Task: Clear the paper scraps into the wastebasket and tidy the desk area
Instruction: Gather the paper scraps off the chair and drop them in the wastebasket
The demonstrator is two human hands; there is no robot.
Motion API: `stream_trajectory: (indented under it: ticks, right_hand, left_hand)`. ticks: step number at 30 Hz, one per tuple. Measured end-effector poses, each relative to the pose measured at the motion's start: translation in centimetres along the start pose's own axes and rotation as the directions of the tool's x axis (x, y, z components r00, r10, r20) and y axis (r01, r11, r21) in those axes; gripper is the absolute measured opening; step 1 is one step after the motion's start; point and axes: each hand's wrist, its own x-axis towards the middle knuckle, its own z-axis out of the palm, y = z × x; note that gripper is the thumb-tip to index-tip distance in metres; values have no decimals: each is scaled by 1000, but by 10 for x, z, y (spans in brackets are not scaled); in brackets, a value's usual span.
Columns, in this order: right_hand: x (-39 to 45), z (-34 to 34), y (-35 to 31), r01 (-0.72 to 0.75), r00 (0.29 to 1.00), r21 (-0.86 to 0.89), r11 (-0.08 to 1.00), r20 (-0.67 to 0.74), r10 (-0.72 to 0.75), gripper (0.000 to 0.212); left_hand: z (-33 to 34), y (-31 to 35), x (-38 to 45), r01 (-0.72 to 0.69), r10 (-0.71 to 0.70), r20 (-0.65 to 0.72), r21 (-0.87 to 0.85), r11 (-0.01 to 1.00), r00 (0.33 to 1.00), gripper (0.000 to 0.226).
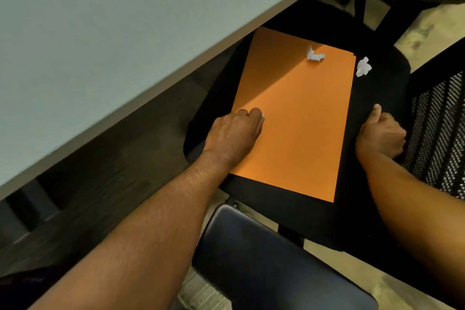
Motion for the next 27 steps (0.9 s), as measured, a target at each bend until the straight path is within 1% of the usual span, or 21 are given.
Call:
stream_trajectory:
  ticks: [3,6,8,10,12,16,18,20,23,24,25,27]
  right_hand:
    - [-3,-7,-20,84,996,57,995,-10,-84,60]
    - [6,-18,-47,166,986,48,985,-6,-166,42]
    - [22,-27,-66,189,982,37,981,0,-189,36]
    - [40,-35,-82,226,973,6,974,38,-227,39]
    - [53,-36,-97,277,955,-22,961,119,-273,46]
    - [61,-26,-109,351,908,-181,919,305,-287,61]
    - [58,-18,-108,388,890,-197,900,333,-311,56]
    - [53,-13,-105,422,888,-182,888,279,-364,47]
    - [45,-11,-111,423,906,-76,903,54,-420,39]
    - [41,-11,-116,459,888,-19,888,-12,-460,39]
    - [38,-11,-123,521,853,33,853,-55,-519,38]
    - [30,-8,-135,662,749,92,744,-58,-660,37]
  left_hand:
    - [-7,-8,-18,16,-16,23,-7,1000,1000,30]
    - [-18,-15,-31,20,-20,1,-5,1000,1000,30]
    - [-23,-18,-33,4,-5,-22,-4,1000,1000,30]
    - [-25,-20,-30,0,-1,-48,-14,1000,999,29]
    - [-23,-19,-24,-2,0,-63,-20,1000,998,28]
    - [-6,-9,-16,-11,10,-32,-28,1000,999,29]
    - [2,-6,-15,-2,1,-25,-18,1000,1000,29]
    - [6,-3,-13,0,0,-35,4,1000,999,29]
    - [9,2,-8,-14,15,-36,31,999,999,28]
    - [9,3,-7,-15,17,-38,37,999,999,28]
    - [9,3,-6,-13,15,-41,42,999,999,28]
    - [9,4,-5,-2,4,-38,44,999,999,28]
